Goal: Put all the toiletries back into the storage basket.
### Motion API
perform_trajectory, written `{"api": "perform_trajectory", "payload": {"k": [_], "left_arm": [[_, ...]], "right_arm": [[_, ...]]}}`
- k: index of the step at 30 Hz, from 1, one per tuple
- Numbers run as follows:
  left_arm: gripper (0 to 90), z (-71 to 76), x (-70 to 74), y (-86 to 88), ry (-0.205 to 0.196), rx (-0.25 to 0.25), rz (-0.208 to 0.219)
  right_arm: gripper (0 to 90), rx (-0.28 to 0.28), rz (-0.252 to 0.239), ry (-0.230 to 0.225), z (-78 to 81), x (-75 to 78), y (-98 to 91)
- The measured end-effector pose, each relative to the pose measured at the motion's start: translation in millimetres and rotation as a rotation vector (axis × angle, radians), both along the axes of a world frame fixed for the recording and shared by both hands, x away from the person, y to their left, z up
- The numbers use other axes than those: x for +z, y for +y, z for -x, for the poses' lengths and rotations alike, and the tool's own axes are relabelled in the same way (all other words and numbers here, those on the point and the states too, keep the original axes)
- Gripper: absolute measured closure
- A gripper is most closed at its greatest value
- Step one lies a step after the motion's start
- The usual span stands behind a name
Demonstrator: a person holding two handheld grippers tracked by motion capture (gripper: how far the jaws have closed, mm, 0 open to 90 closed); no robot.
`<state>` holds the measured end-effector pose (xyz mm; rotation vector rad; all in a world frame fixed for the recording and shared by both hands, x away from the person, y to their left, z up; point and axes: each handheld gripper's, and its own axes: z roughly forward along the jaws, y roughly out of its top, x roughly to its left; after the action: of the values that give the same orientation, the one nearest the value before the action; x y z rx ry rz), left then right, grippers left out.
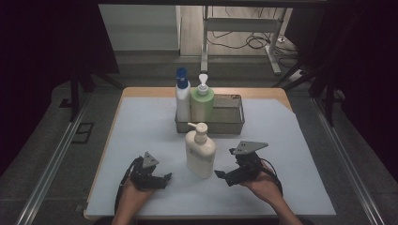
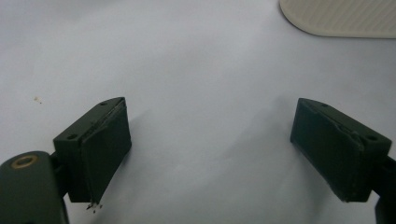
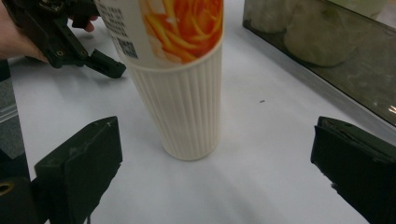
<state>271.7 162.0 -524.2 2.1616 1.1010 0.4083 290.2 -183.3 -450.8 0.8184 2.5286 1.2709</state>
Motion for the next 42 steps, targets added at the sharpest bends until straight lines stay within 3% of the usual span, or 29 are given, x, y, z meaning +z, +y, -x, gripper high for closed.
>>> {"api": "perform_trajectory", "payload": {"k": [13,26,42], "left_arm": [[11.8,0.0,0.0,0.0,0.000,0.000,0.000],[11.9,0.0,-0.1,-0.1,0.000,0.001,0.001],[11.9,0.0,0.1,0.1,0.001,-0.001,0.000]], "right_arm": [[6.5,0.018,-0.005,0.006,-2.4,8.8,18.4],[12.9,0.015,0.009,-0.019,-5.3,24.1,40.2],[16.7,-0.002,0.011,-0.028,-13.5,31.0,60.7]]}}
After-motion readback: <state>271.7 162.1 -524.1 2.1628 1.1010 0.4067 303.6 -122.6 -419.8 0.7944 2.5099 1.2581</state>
